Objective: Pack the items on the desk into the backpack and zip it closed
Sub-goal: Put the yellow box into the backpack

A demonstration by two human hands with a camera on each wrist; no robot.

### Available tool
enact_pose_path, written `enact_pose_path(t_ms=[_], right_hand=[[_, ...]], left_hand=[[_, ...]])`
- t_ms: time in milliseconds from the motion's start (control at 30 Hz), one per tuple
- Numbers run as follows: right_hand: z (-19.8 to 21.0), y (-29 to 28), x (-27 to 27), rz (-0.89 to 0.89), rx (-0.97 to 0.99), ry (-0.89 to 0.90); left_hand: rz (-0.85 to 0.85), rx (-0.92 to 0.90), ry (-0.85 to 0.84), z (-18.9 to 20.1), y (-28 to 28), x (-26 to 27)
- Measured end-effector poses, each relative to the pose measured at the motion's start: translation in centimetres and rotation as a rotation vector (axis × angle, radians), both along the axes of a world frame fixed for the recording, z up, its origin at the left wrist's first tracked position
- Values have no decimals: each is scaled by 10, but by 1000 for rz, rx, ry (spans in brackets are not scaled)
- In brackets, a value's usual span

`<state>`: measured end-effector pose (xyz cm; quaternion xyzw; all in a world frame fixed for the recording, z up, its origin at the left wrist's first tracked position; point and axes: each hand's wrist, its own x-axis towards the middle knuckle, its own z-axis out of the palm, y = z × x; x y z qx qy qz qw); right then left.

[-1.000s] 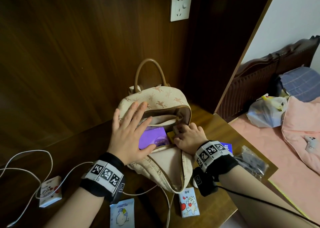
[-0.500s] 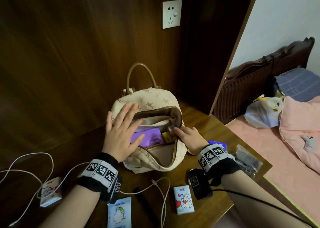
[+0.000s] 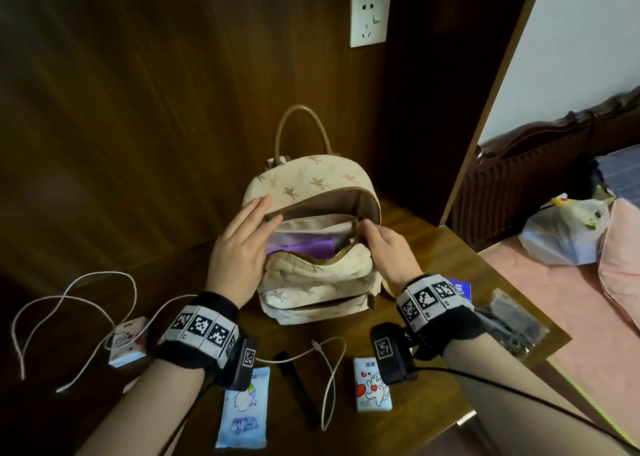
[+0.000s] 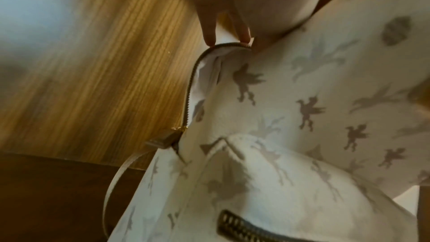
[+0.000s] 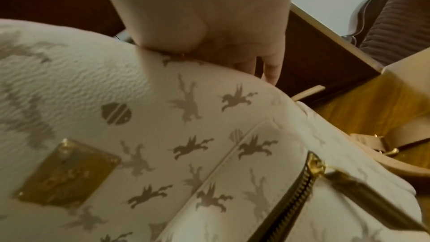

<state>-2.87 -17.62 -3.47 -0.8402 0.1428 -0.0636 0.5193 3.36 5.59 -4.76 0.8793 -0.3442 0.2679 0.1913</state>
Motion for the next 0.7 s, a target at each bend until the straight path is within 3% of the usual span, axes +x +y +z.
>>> enact_pose_path(t_ms=[167,367,500,700], right_hand=[[-1,7,5,-182,88,-97],[0,12,10,-257,88,-72],[4,14,17,-246,95,-55],[29,28,7,-142,53,-263]], left_hand=[[72,-12,35,-3,19,-18],[177,11,170,-3,43,-31],[214,9,218,-5,54,-36],[252,23,292,-19,63,-47]])
